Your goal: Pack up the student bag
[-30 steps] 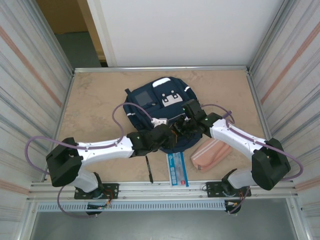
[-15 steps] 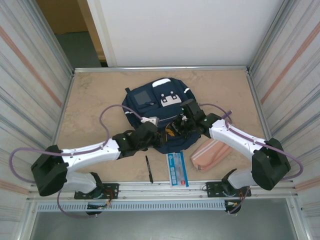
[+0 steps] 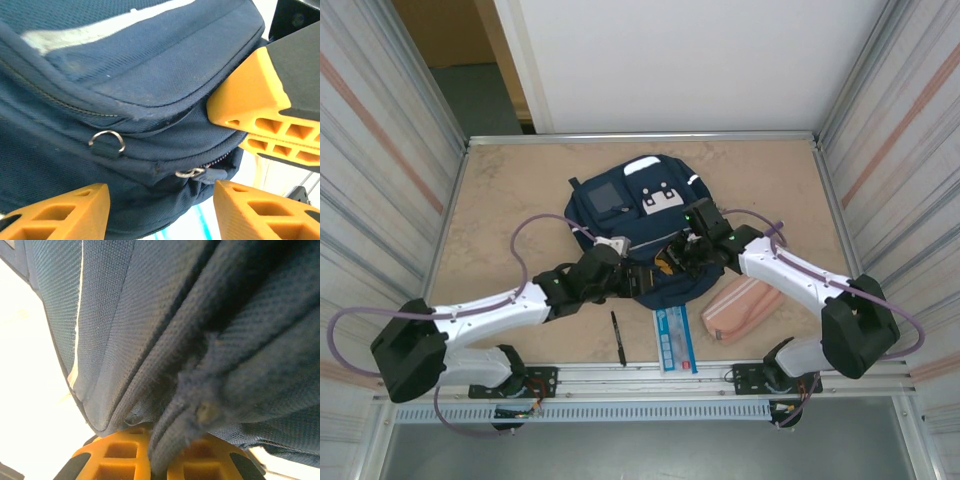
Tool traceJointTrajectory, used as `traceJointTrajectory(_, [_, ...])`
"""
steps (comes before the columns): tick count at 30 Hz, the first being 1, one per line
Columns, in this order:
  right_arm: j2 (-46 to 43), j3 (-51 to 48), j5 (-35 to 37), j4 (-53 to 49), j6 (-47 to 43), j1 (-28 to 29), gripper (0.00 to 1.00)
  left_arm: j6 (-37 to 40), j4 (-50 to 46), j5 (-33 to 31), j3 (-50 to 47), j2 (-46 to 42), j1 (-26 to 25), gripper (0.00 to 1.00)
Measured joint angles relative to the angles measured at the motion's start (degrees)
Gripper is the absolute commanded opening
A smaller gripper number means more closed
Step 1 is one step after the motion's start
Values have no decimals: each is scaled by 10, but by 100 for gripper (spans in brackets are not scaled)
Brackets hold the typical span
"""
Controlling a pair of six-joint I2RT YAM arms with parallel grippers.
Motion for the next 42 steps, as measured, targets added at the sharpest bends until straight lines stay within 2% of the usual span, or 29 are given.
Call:
traceJointTrajectory(4, [6, 0, -1, 9, 1, 9, 0, -39, 24, -3, 0, 27, -14, 59])
traceJointTrajectory(10, [21, 0, -2, 19, 2, 26, 0, -109, 24, -50, 5, 35, -31, 55])
traceJointTrajectory(14, [29, 0, -3, 32, 3, 30, 0, -143, 4, -73, 12, 35, -37, 46])
traceJointTrajectory(20, [34, 1, -7, 37, 2, 30, 0, -177, 1, -76, 6, 28, -37, 28])
traceJointTrajectory(24, [34, 1, -11, 37, 2, 29, 0, -177, -21, -79, -14, -10, -33, 19])
traceJointTrajectory(30, [34, 4, -14, 35, 2, 26, 0, -153, -52, -64, -32, -50, 2, 7])
traceJointTrajectory(33, [34, 6, -15, 31, 2, 25, 0, -139, -51, -50, -42, -58, 19, 5])
traceJointTrajectory(35, [34, 6, -15, 30, 2, 25, 0, -131, -51, -44, -48, -64, 32, 9])
traceJointTrajectory(39, [34, 7, -15, 28, 2, 25, 0, -111, -46, -21, -62, -76, 59, 10])
traceJointTrajectory(42, [34, 7, -15, 27, 2, 25, 0, -91, -43, -9, -65, -81, 64, 0])
